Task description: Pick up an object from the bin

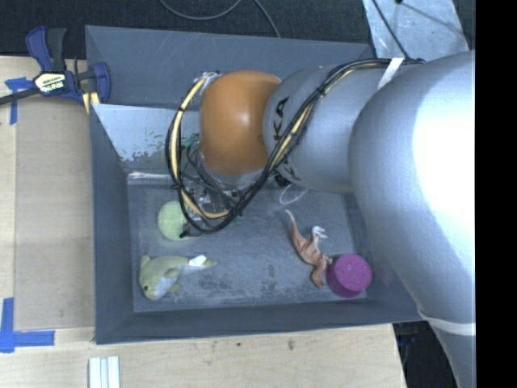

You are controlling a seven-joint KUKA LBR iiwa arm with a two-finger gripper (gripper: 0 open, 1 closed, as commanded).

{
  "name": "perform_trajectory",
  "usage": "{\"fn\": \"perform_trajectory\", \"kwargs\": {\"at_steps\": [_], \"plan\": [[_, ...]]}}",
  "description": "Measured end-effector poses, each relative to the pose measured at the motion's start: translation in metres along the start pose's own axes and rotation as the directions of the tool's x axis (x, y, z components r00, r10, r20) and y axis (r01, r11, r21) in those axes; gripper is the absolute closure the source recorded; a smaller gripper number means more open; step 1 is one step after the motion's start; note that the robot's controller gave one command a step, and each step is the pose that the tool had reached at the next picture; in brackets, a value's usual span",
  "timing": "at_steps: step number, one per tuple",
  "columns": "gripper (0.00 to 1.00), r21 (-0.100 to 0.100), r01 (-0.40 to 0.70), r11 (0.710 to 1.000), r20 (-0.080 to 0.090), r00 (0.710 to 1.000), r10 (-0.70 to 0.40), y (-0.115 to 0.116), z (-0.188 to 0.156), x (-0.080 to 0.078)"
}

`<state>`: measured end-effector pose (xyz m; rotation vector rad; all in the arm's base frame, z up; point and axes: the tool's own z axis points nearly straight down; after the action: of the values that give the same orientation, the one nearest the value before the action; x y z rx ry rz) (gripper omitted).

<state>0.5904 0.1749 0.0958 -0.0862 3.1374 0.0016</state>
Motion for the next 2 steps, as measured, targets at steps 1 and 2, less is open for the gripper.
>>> {"fn": "perform_trajectory", "kwargs": {"at_steps": [1,2], "plan": [[1.0,0.002,0.0,1.0,-0.009,1.0,0.0,0.0,-0.02,0.002],[1.0,0.001,0.0,1.0,-0.005,1.0,0.0,0.0,-0.044,0.001]]}}
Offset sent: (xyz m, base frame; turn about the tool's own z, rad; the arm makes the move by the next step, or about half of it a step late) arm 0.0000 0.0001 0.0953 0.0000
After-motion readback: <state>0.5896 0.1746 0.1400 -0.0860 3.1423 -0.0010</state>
